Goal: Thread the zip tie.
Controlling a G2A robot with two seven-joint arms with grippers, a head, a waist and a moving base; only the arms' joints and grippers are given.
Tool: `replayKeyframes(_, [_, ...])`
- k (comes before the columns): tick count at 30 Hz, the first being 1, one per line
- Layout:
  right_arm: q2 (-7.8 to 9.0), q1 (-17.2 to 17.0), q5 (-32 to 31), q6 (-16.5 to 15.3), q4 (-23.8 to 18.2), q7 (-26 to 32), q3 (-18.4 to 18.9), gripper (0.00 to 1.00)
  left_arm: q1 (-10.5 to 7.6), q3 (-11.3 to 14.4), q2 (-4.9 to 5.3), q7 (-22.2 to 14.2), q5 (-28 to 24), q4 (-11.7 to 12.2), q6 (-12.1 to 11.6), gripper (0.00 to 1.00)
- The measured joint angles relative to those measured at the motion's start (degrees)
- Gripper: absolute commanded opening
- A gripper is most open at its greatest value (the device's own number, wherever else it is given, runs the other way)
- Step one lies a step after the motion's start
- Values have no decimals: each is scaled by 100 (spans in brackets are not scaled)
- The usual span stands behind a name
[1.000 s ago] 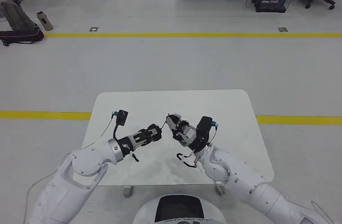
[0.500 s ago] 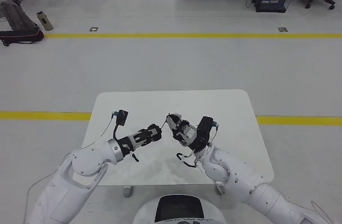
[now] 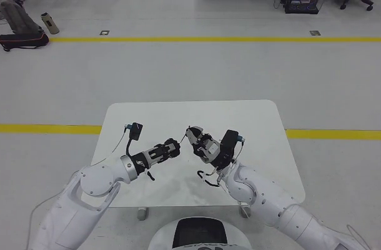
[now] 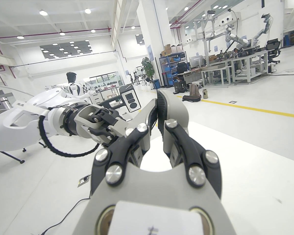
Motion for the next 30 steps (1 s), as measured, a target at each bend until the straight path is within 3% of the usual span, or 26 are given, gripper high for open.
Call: replayKeyframes(30, [-21,77,-65,0,107,154,-56,0,0,0,0,0,0,0,0,0])
